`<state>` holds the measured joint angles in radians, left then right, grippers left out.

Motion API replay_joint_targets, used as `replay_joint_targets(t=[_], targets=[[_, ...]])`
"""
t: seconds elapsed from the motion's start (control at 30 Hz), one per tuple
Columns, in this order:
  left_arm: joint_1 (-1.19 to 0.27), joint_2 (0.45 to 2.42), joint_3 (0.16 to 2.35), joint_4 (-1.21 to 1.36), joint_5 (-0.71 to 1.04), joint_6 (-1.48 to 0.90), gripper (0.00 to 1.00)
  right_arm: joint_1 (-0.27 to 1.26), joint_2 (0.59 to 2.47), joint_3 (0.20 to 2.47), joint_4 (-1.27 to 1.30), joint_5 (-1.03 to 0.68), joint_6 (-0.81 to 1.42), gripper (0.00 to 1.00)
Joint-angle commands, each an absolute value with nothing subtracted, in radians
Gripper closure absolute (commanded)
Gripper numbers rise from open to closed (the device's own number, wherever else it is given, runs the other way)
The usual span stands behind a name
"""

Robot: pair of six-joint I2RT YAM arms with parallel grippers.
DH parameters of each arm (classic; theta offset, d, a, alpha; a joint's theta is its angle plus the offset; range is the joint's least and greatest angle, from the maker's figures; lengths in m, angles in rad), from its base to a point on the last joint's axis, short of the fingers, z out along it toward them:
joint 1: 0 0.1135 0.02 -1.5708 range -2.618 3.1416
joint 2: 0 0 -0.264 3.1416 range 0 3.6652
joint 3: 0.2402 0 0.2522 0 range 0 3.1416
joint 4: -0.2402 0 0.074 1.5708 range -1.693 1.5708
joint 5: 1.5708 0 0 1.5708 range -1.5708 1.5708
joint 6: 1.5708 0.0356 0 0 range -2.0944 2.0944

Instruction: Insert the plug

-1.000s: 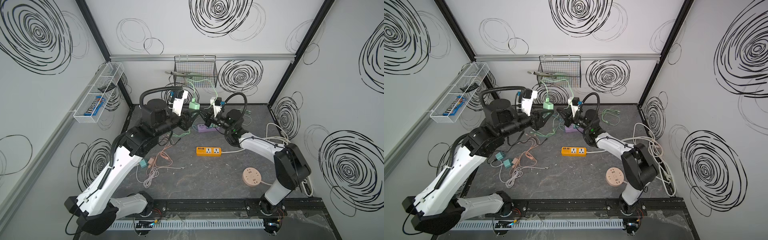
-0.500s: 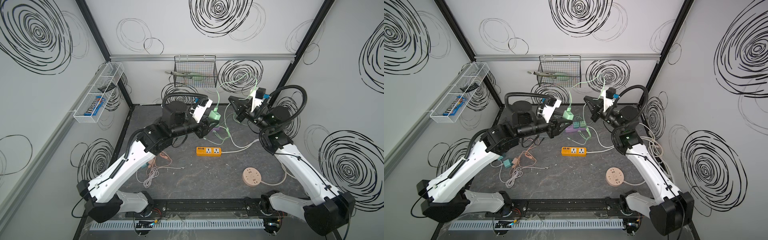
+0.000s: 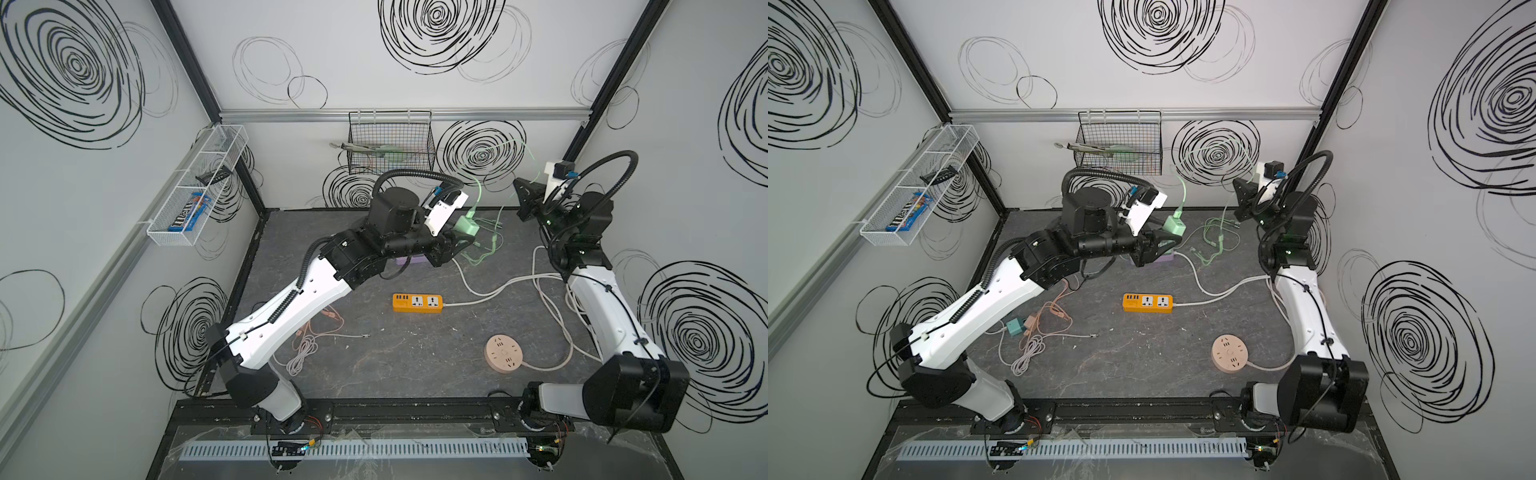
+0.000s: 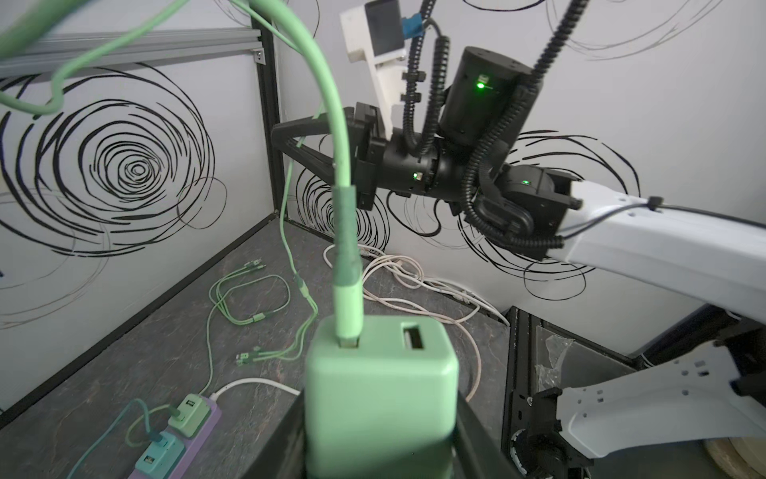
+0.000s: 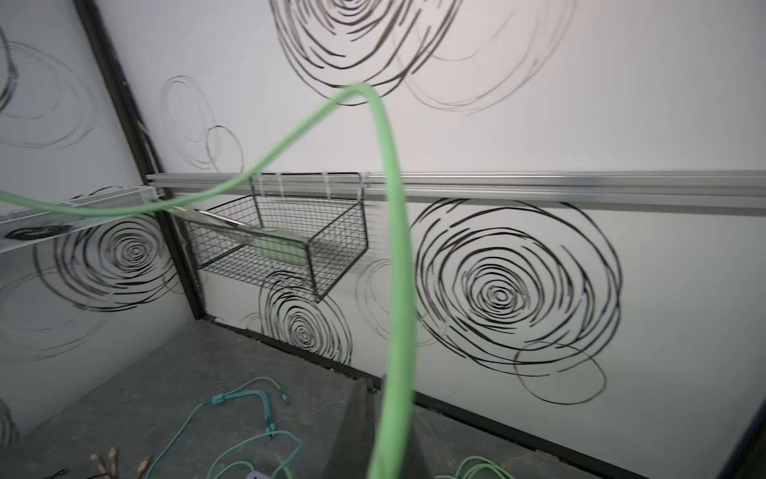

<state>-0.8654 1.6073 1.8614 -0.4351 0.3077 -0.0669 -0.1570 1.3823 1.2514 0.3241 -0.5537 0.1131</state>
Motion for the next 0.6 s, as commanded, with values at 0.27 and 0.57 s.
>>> replay_joint_targets(t=[0.27,0.57], targets=[[-0.873,1.825,1.743,-0.271,0.280,-0.072,1.00,-0.229,1.455,1.094,0.106,-0.355,0.006,0.41],[-0.844,1.919,1.721,-0.281,0.299,-0.007,1.00,-0.236,1.400,0.918,0.000,-0.085,0.284,0.02]])
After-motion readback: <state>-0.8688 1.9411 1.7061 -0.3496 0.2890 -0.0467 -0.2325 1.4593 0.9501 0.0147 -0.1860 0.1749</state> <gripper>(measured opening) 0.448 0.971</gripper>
